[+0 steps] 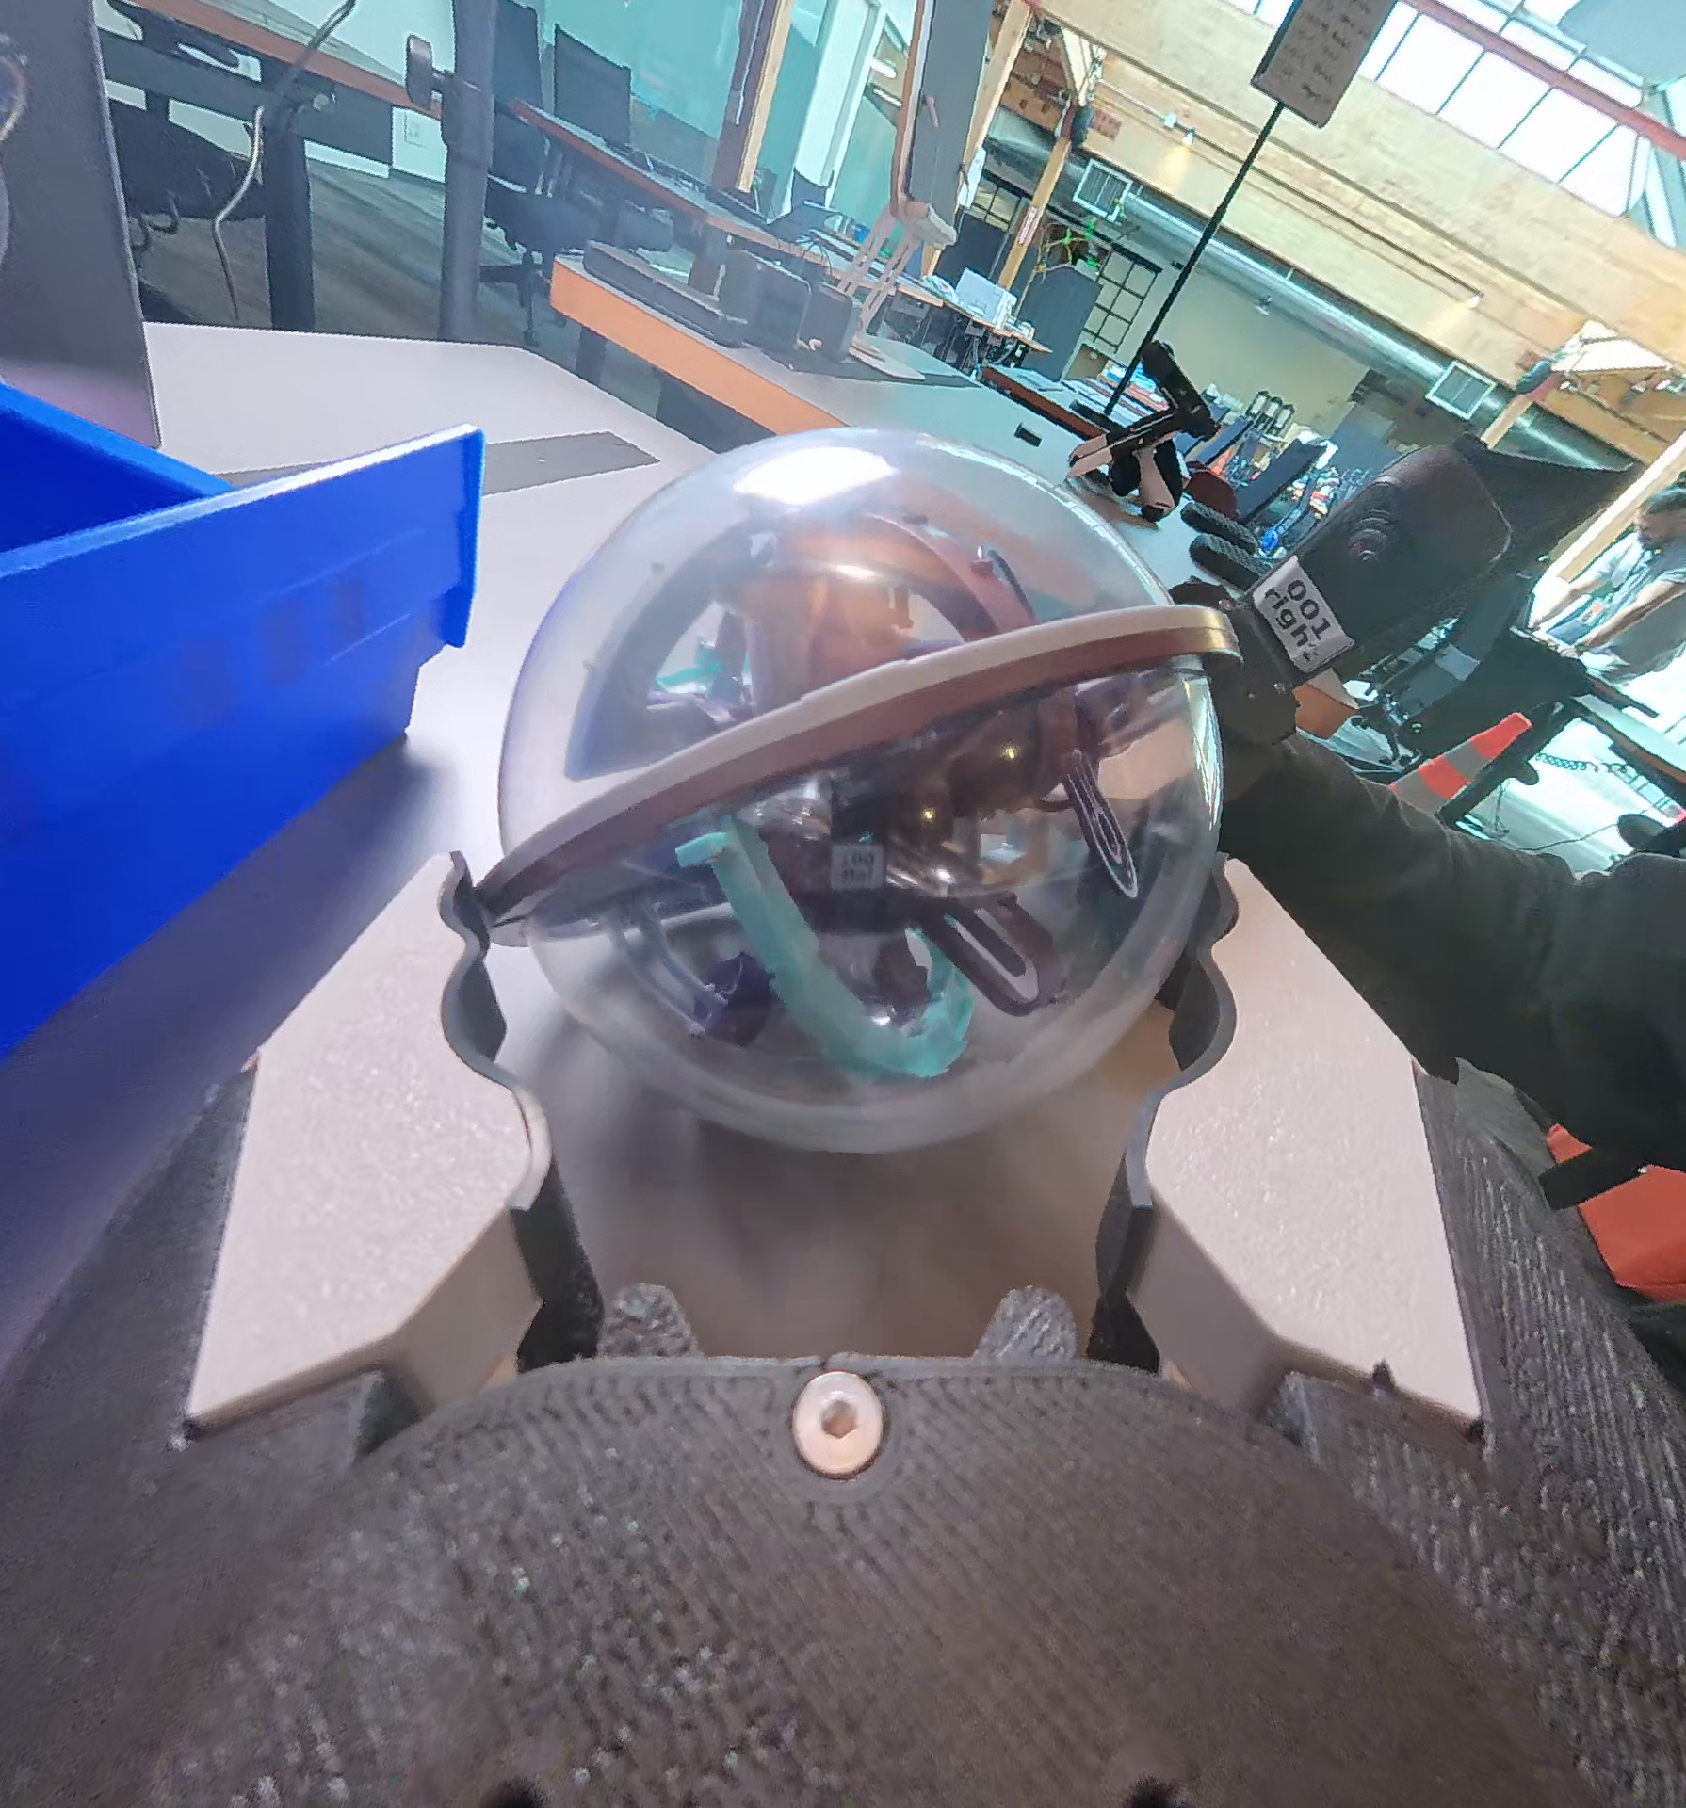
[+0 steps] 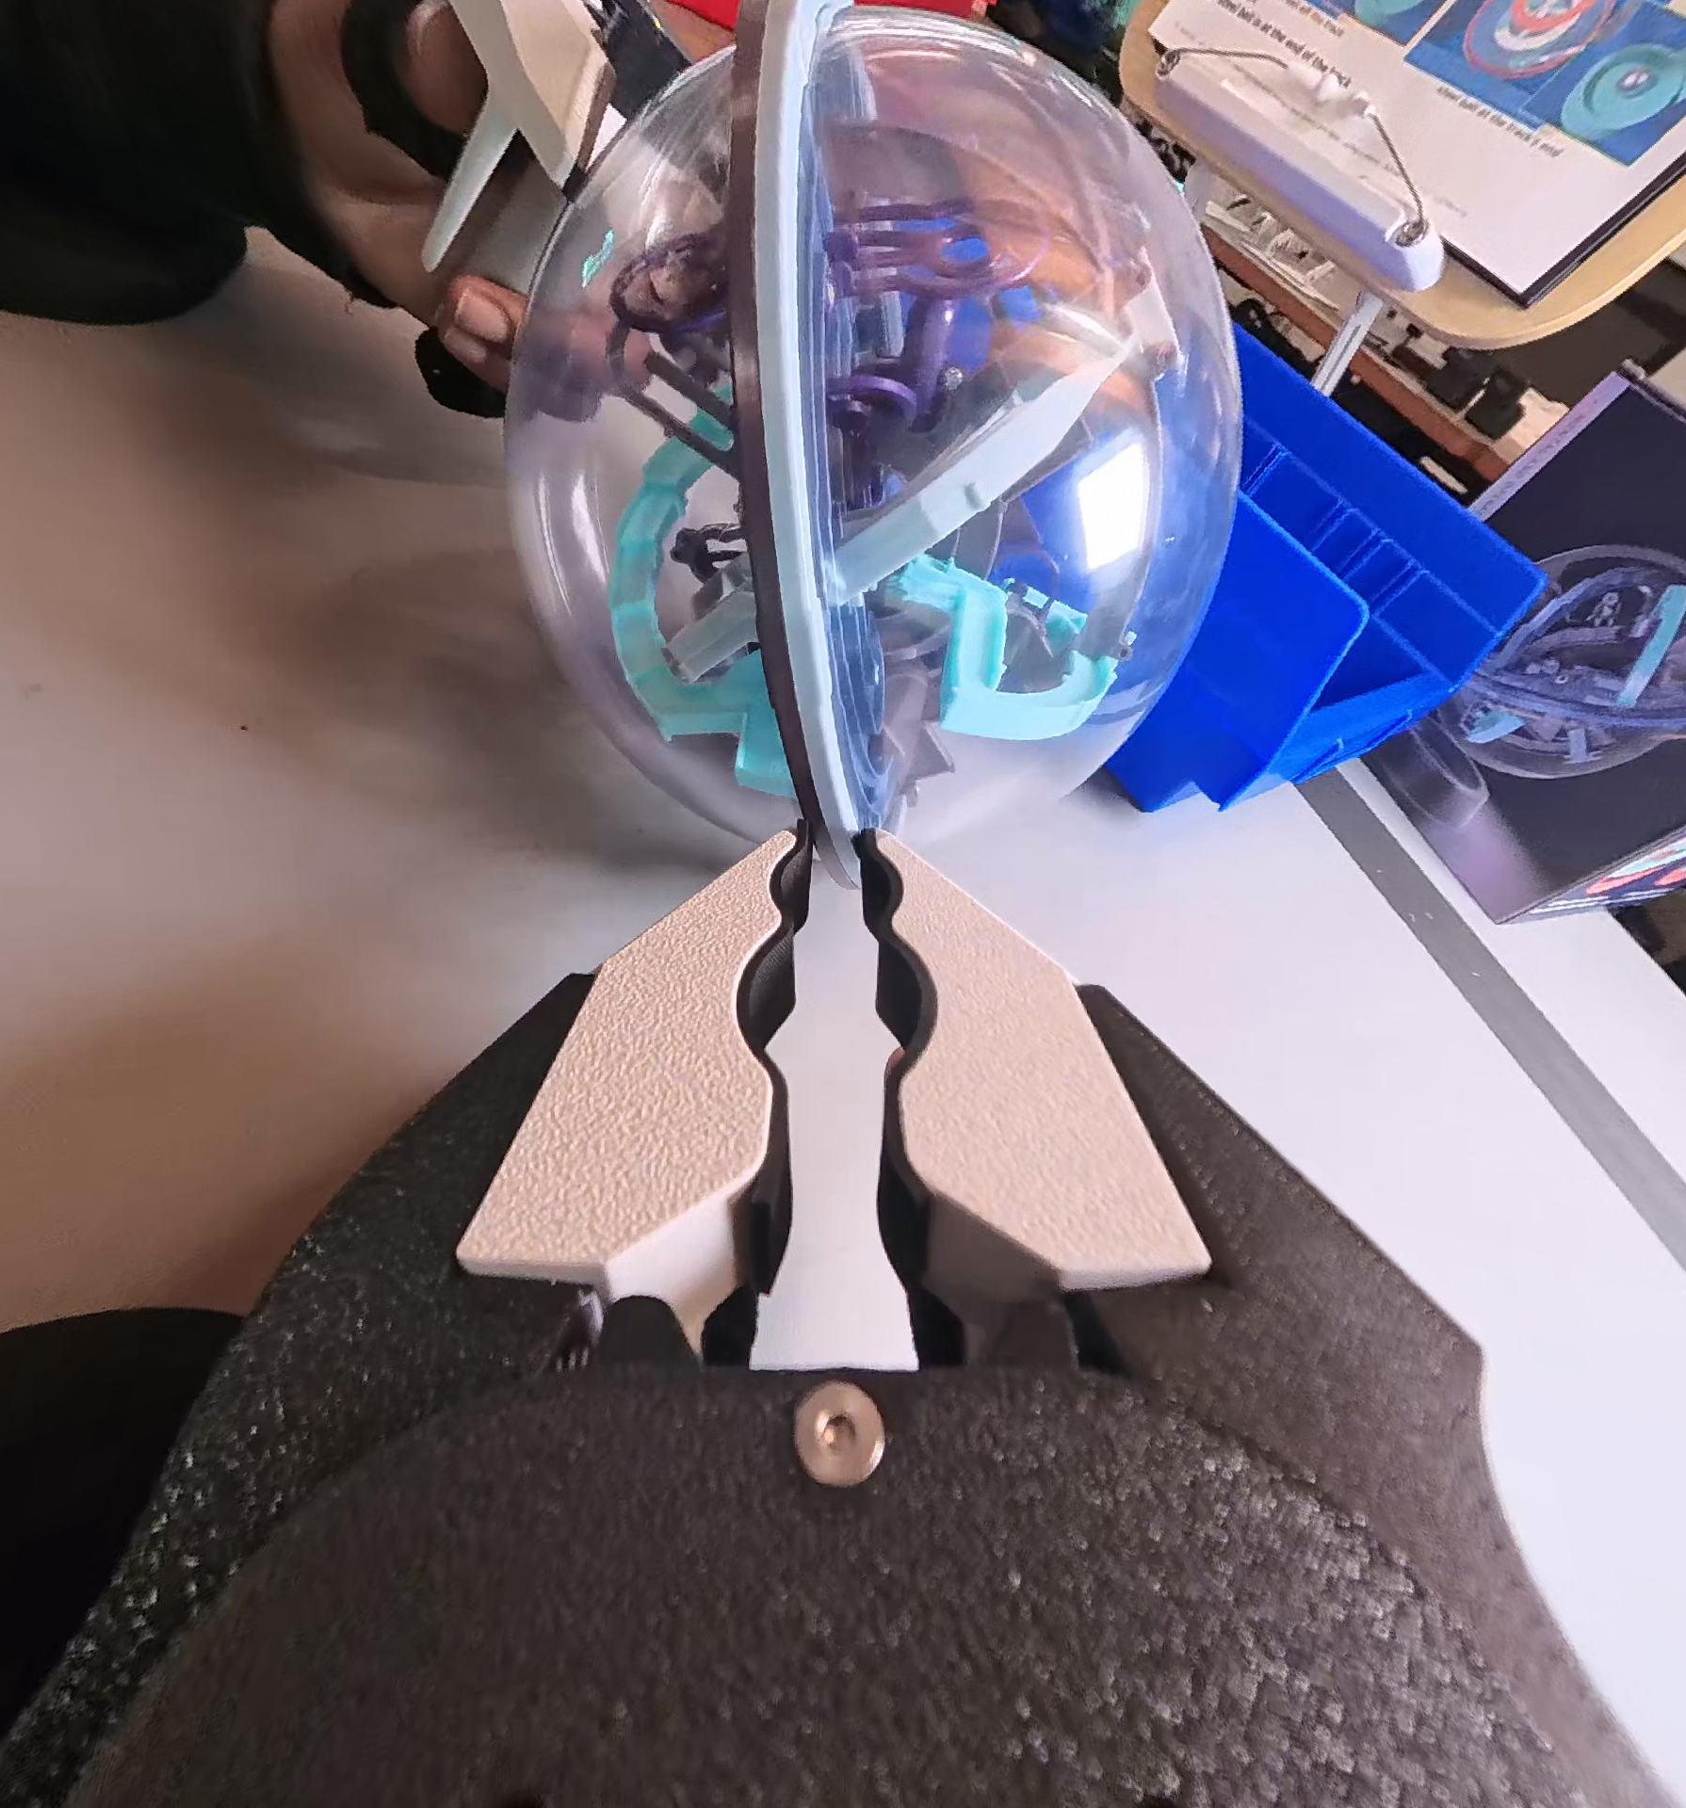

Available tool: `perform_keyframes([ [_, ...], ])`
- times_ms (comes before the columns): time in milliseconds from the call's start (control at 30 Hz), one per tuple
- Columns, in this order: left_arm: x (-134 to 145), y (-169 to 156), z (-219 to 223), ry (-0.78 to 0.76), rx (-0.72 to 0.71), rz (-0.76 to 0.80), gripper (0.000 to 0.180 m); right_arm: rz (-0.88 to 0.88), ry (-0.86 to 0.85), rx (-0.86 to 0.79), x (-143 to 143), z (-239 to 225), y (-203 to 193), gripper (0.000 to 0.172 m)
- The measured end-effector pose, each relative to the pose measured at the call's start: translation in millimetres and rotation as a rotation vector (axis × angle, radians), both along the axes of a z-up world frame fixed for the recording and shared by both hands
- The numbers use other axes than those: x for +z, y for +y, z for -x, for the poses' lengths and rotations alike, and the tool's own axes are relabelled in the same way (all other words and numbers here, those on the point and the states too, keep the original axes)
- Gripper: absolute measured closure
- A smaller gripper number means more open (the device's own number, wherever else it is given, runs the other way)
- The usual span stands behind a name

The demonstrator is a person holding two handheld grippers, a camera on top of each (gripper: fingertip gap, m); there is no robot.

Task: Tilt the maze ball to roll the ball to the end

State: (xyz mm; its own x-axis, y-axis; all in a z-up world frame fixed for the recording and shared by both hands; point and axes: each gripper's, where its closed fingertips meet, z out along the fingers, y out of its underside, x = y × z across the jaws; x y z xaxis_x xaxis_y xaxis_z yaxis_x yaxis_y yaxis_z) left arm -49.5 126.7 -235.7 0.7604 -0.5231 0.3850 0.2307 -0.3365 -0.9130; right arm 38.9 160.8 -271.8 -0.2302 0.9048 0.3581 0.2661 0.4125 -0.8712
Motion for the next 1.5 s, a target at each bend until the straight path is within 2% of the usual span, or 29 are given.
perform_keyframes([
  [200,1,3,1,0.01,-0.014,-0.054,0.042,0.123,-0.034,0.02,-4,0,-1,0.164],
  [433,0,6,-2,0.053,-0.002,-0.1,0.04,0.173,-0.058,0.023,-5,0,1,0.163],
  [600,4,7,0,-0.027,0.01,-0.049,0.039,0.202,-0.041,0.041,1,0,-3,0.164],
  [1033,12,7,2,-0.022,0.034,-0.048,0.04,0.182,-0.062,0.064,-3,2,-11,0.165],
  [1500,-2,-8,1,0.057,-0.054,-0.086,0.04,0.126,-0.033,0.064,-3,1,-17,0.164],
])
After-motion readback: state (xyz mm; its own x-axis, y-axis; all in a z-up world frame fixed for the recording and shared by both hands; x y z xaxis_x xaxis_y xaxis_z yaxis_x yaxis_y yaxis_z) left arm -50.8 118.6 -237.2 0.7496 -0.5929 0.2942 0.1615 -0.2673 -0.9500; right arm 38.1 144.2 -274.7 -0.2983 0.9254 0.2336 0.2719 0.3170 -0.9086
